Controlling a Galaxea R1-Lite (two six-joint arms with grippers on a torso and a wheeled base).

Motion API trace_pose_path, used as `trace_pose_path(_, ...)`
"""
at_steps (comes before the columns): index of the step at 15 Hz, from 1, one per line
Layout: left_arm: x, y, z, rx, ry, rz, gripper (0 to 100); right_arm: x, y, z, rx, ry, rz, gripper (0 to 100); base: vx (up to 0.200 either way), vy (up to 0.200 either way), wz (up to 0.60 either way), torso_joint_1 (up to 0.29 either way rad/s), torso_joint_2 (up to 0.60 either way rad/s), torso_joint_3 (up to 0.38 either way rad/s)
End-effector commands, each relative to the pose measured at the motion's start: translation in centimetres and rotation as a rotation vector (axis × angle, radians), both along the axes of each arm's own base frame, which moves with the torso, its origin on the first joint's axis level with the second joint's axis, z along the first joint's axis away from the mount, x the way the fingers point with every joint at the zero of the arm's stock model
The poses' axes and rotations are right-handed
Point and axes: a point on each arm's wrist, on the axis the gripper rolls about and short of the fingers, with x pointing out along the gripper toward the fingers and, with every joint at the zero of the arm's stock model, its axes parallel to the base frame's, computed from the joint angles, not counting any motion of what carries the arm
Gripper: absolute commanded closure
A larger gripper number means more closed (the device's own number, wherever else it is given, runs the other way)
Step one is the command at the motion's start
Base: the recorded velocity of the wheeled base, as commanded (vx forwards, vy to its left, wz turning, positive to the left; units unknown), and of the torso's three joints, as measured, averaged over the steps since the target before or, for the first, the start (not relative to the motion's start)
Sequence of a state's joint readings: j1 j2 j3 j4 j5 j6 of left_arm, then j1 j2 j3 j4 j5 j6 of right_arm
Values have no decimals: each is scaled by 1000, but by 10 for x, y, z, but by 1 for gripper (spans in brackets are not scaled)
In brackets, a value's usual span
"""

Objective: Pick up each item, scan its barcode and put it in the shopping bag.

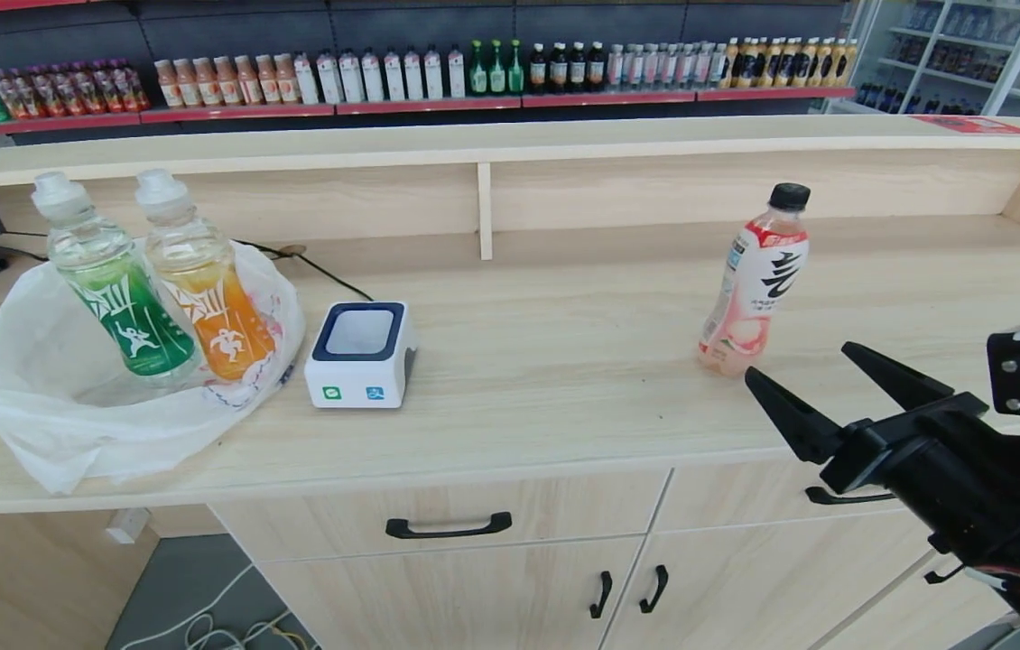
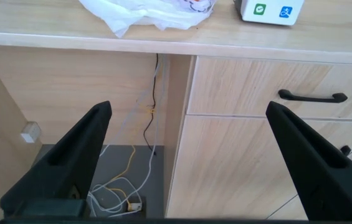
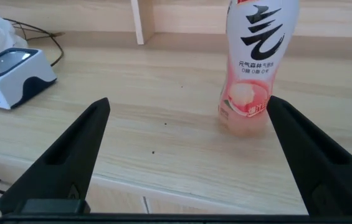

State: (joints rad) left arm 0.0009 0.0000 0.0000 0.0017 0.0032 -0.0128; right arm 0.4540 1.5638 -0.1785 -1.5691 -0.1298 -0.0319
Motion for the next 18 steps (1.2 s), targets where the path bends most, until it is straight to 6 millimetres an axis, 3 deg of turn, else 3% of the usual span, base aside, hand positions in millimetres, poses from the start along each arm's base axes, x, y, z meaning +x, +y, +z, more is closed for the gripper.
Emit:
trace_pose_path(1, 0, 0, 0, 0, 0, -1, 0, 10, 5, -11, -23, 43, -2, 0, 0, 0, 0, 0, 0, 0)
trace_pose_path(3, 0, 0, 0, 0, -2, 1, 0, 14, 5, -12, -25, 51, -7, 0, 0, 0, 0, 0, 0, 0)
trace_pose_path(8, 0, 0, 0, 0, -2, 1, 0, 59, 8, -11, -12, 23, -73, 0, 0, 0, 0, 0, 0, 0)
trace_pose_path(10, 0, 0, 0, 0, 0, 1, 0, 69, 10, -15, -14, 27, -79, 0, 0, 0, 0, 0, 0, 0)
trace_pose_path(13, 0, 0, 0, 0, -2, 1, 0, 99, -1, -22, -26, 24, -152, 0, 0, 0, 0, 0, 0, 0)
trace_pose_path(18, 0, 0, 0, 0, 0, 1, 0, 116, 1, -26, -23, 17, -161, 0, 0, 0, 0, 0, 0, 0)
